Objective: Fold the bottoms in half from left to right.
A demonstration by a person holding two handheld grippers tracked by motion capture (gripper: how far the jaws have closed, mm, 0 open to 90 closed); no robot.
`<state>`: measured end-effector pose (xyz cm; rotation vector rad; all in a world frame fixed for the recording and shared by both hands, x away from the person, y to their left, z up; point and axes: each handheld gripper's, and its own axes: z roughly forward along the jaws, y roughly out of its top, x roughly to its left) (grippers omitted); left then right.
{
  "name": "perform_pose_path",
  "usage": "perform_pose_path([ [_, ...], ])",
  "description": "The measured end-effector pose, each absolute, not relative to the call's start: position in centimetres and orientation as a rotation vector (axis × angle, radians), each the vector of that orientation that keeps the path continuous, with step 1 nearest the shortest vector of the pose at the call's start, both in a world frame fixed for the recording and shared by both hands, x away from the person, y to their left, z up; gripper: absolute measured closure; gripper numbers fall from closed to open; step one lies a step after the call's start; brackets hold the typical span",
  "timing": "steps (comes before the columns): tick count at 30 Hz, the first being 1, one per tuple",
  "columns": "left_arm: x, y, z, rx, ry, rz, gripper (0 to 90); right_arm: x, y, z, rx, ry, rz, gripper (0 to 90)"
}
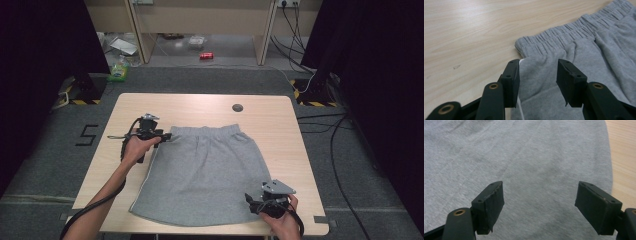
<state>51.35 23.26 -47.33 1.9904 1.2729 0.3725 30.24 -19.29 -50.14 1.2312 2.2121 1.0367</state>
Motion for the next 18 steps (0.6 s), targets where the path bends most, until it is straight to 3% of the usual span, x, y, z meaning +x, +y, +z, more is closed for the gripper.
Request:
perform_pose_path([
  [18, 54.1, 22.7, -48.4, 2.001, 1.344, 0.356, 58.9, 30.4, -16.4, -50.3, 1.129, 2.282, 1.053, 22.9],
])
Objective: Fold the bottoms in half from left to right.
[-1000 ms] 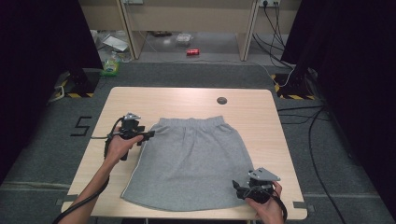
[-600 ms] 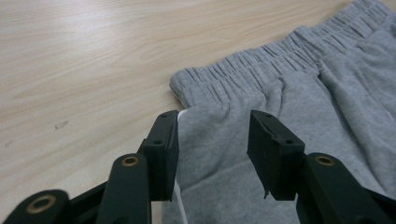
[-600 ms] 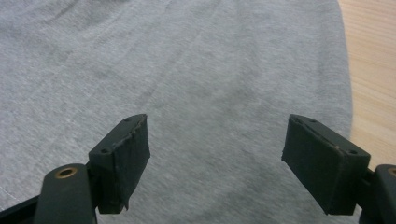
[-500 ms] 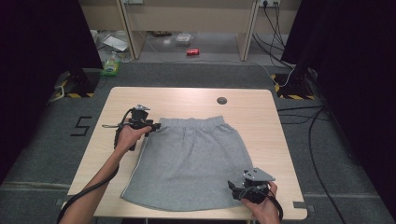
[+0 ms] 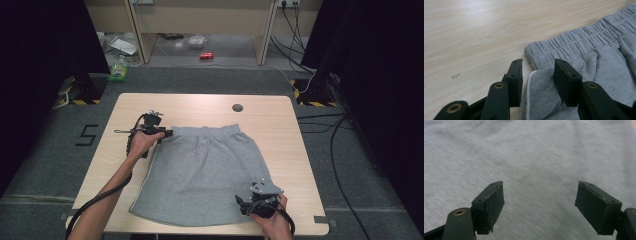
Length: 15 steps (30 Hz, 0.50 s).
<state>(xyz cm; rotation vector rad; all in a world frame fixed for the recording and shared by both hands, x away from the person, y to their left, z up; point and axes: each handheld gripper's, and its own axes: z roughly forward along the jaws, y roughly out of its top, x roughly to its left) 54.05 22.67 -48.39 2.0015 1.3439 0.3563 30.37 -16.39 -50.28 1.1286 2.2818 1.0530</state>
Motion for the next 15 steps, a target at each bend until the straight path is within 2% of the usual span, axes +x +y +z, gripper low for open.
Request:
perform_pose_path([
  [15, 55.6, 21.0, -49.4, 2.075, 1.385, 0.363, 59.2, 31.1, -10.4, -49.6, 1.016, 2.348, 1.123, 23.0],
])
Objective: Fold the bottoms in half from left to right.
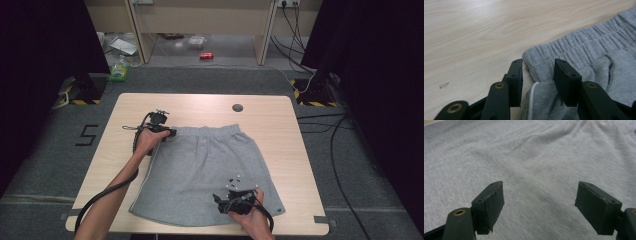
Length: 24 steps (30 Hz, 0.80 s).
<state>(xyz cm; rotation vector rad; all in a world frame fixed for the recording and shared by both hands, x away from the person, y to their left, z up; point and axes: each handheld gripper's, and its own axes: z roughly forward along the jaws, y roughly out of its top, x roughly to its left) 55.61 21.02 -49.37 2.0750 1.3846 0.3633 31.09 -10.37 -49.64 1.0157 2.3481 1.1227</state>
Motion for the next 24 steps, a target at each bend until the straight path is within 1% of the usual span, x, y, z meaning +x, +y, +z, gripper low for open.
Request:
perform_pose_path([
  [7, 56.1, 20.7, -49.5, 2.115, 1.397, 0.369, 60.2, 31.3, -8.5, -49.2, 0.976, 2.359, 1.15, 23.0],
  [8, 56.1, 20.7, -49.6, 2.114, 1.39, 0.359, 61.7, 31.4, -8.2, -49.2, 0.968, 2.36, 1.155, 23.0],
  [9, 56.1, 20.7, -49.6, 2.112, 1.384, 0.351, 65.5, 31.4, -7.8, -49.1, 0.956, 2.365, 1.158, 22.9],
  [15, 56.2, 21.2, -49.8, 2.069, 1.388, 0.293, 75.5, 31.4, -5.3, -49.2, 0.901, 2.408, 1.171, 22.9],
  [18, 56.2, 21.1, -49.8, 2.073, 1.385, 0.301, 77.4, 31.4, -4.0, -49.2, 0.871, 2.431, 1.177, 22.9],
  [24, 56.2, 20.9, -49.7, 2.096, 1.371, 0.323, 78.2, 31.4, -1.3, -49.3, 0.823, 2.462, 1.196, 23.1],
])
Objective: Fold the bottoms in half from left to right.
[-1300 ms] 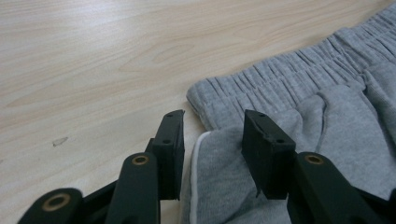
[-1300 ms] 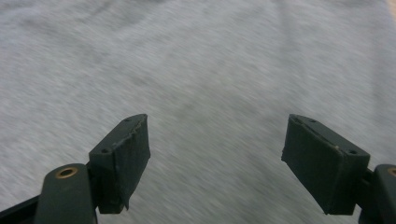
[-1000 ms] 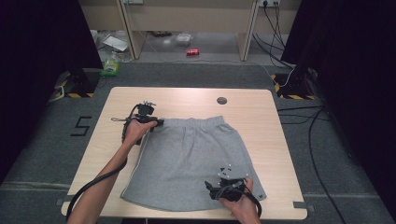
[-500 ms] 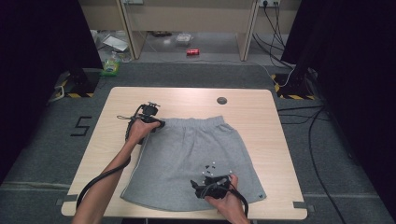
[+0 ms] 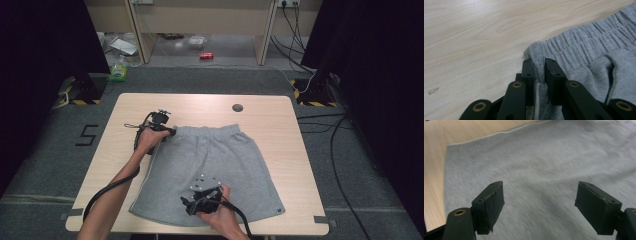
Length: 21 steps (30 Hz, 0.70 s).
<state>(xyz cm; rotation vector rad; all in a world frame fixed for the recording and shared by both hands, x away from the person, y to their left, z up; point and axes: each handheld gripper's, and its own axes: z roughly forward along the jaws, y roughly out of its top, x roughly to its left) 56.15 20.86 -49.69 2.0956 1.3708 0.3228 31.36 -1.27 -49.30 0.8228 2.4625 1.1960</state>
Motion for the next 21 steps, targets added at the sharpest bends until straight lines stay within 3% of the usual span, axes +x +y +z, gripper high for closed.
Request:
perform_pose_path([
  [21, 56.1, 21.3, -49.9, 2.076, 1.356, 0.305, 77.9, 30.5, 7.8, -49.6, 0.739, 2.576, 1.257, 28.4],
])
